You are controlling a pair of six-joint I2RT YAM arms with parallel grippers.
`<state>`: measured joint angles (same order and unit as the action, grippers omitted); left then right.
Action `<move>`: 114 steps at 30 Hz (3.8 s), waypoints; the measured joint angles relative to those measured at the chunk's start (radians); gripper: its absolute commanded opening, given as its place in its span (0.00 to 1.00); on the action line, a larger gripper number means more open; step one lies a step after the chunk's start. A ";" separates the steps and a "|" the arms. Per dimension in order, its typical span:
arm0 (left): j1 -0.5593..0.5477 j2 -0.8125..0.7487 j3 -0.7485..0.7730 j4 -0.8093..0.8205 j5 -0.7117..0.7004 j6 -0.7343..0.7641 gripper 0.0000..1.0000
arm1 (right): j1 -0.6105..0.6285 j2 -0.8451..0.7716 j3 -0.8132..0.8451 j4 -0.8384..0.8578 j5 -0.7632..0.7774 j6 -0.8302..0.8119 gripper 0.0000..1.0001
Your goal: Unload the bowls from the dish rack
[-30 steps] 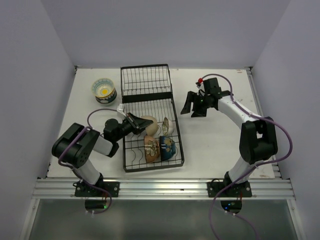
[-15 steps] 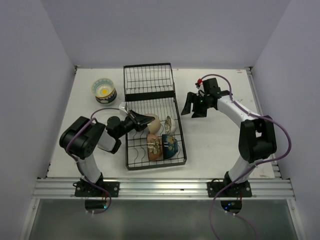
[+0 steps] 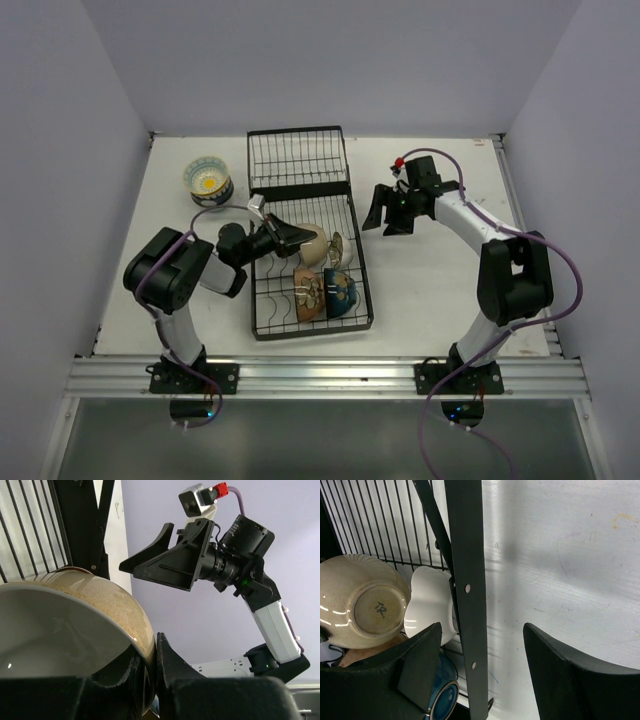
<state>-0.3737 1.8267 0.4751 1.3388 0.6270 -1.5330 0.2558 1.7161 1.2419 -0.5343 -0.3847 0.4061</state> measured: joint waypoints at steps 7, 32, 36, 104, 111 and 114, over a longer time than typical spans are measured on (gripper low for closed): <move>0.000 0.010 0.039 -0.026 0.078 0.010 0.00 | 0.000 0.000 0.000 0.000 -0.001 0.000 0.70; -0.007 -0.473 0.467 -0.921 0.081 0.803 0.00 | -0.004 0.000 -0.002 0.035 -0.031 0.001 0.70; -0.004 -0.570 0.613 -1.336 -0.136 1.025 0.00 | -0.007 0.000 -0.012 0.056 -0.054 0.001 0.70; 0.145 -0.201 0.520 -1.823 -0.930 1.388 0.50 | -0.015 -0.121 -0.102 0.145 -0.097 0.031 0.71; 0.145 -0.219 0.520 -1.829 -0.917 1.387 0.68 | -0.015 -0.121 -0.102 0.144 -0.097 0.031 0.71; 0.145 -0.265 0.527 -1.846 -0.898 1.378 0.76 | -0.015 -0.121 -0.102 0.142 -0.097 0.031 0.71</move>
<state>-0.2291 1.5620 1.0023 -0.5076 -0.2707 -0.1547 0.2409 1.5955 1.1400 -0.3927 -0.4816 0.4366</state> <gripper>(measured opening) 0.706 0.709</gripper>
